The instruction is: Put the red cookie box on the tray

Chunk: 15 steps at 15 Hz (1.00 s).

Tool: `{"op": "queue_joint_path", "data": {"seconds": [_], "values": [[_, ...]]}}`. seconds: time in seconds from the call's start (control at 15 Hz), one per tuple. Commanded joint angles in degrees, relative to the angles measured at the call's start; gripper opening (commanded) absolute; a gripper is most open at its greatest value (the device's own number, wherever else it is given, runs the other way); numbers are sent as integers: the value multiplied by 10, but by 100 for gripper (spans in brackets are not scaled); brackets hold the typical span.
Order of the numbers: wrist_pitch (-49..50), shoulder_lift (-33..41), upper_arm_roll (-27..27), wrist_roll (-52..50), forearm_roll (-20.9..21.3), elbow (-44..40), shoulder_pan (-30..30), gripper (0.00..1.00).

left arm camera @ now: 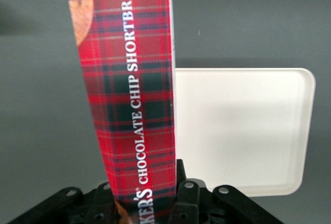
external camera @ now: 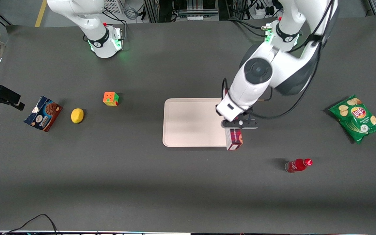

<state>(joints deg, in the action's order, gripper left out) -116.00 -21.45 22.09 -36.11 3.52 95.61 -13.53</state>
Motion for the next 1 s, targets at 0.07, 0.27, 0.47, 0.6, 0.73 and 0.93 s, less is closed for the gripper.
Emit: {"op": "queue_joint_path", "data": {"seconds": [0.07, 0.27, 0.47, 0.6, 0.73, 0.93], "values": [[-63, -51, 1, -23, 15, 46, -4, 11], [-152, -61, 1, -30, 16, 113, -4, 12], [-164, -77, 1, -43, 24, 123, -18, 13], [-177, -88, 1, -81, 67, 130, -18, 14], [-176, -90, 2, -92, 82, 138, -18, 14], [-179, -90, 2, -92, 83, 144, -18, 18]]}}
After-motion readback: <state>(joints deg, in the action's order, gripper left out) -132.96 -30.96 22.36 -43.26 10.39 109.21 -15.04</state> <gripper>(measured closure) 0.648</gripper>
